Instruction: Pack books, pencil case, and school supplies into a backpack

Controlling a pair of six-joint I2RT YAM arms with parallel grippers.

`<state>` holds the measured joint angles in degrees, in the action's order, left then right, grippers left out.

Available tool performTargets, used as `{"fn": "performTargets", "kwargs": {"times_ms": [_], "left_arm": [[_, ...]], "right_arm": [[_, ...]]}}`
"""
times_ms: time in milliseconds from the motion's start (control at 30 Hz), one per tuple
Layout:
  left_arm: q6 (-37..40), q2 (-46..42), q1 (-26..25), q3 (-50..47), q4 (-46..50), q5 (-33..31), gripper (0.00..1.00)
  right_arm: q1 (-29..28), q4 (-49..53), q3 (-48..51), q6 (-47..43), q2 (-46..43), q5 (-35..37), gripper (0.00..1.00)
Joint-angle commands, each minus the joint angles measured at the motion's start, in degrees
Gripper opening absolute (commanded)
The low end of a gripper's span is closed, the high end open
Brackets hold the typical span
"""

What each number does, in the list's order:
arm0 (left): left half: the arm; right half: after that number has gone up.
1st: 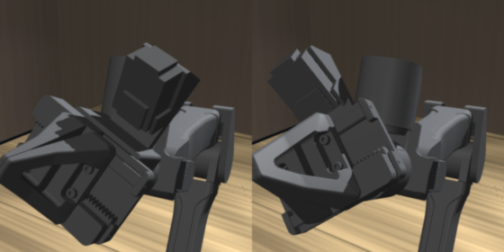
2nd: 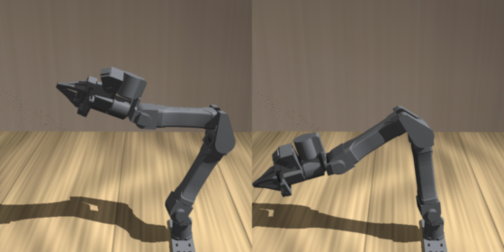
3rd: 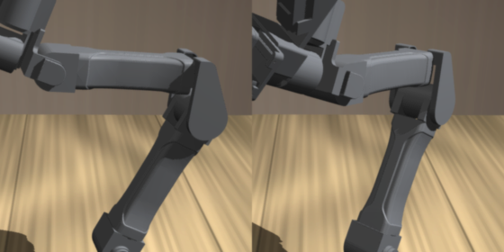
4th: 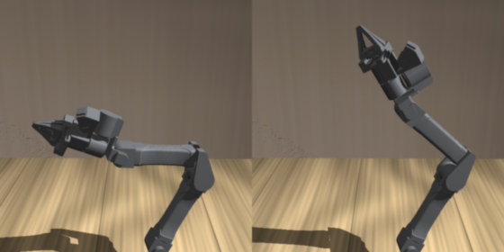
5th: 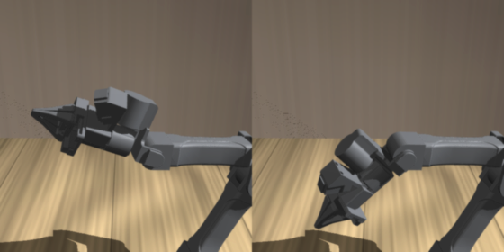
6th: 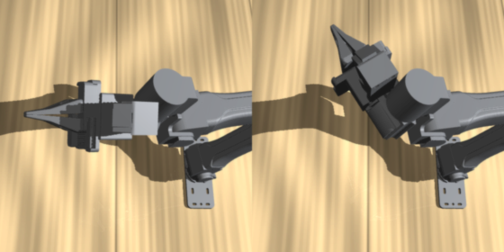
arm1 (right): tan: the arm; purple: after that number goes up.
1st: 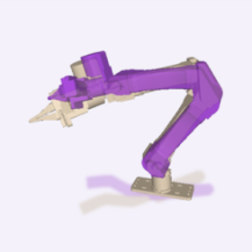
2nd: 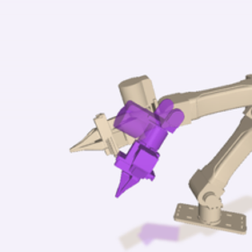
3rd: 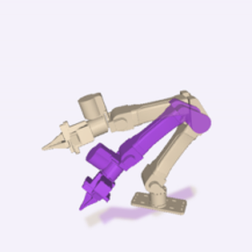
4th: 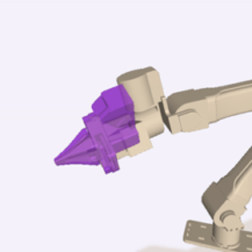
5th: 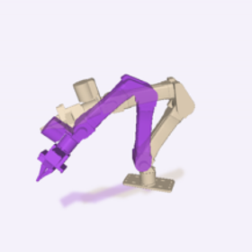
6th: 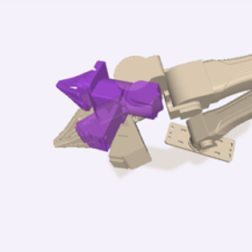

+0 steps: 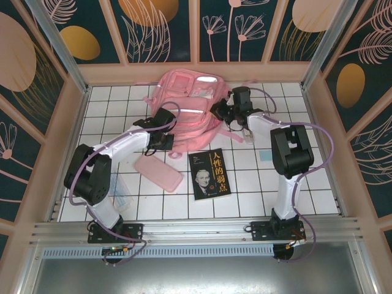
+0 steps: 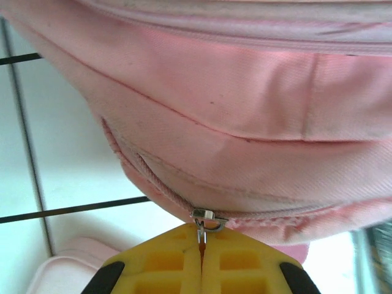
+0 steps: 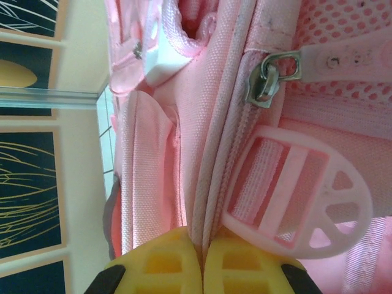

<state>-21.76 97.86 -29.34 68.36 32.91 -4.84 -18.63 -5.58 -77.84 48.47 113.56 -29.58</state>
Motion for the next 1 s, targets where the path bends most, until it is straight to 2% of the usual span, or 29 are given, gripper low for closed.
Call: {"fn": "performTargets", "kwargs": {"times_ms": [0,67,133,167,233,300,367,467,500,533,633,800,967], "left_arm": [[-1.10,-2.95,0.61,1.23,-1.79,10.79,0.00],[-3.84,-2.20,0.19,1.83,-6.09,15.66,0.00],[-6.30,-1.20,-0.96,3.16,-9.83,17.62,0.00],[-8.00,-0.85,-1.71,3.78,-12.35,17.88,0.00],[-11.87,-0.06,-3.00,4.68,-18.62,19.69,0.00],[-15.78,2.16,-3.95,5.70,-25.46,21.52,0.00],[-18.19,4.88,-4.90,8.23,-29.70,21.50,0.00],[-21.14,8.66,-6.22,11.71,-34.50,23.41,0.00],[-21.74,9.48,-6.75,12.59,-35.25,23.64,0.00],[-22.28,10.13,-7.35,13.56,-35.84,23.67,0.00],[-23.45,11.01,-8.54,14.70,-37.55,23.80,0.00],[-24.26,10.99,-10.58,14.37,-38.89,23.55,0.00],[-25.04,8.92,-11.66,10.63,-39.37,24.20,0.00]], "right_arm": [[2.73,-3.74,-6.44,-3.11,1.03,0.50,0.09],[2.82,-1.58,-7.36,-3.22,0.45,-0.33,0.38],[2.99,2.08,-7.18,-4.34,-1.63,0.12,0.66],[3.03,4.44,-6.54,-5.05,-3.20,0.79,0.74],[3.10,7.65,-3.84,-6.48,-7.06,1.90,0.79],[3.34,10.96,-0.48,-7.65,-11.37,3.33,0.80],[3.85,12.19,4.50,-7.35,-16.67,3.94,0.85],[4.43,13.60,10.86,-6.02,-23.38,3.56,0.86],[4.42,14.80,12.01,-6.25,-24.86,3.71,0.94],[4.36,15.38,13.67,-5.93,-26.57,3.76,0.97],[4.34,11.43,19.90,-1.33,-30.08,1.22,0.99],[3.68,-2.98,29.24,11.98,-30.75,-2.65,0.99],[2.91,-8.91,32.35,16.97,-28.47,0.07,0.99]]}}
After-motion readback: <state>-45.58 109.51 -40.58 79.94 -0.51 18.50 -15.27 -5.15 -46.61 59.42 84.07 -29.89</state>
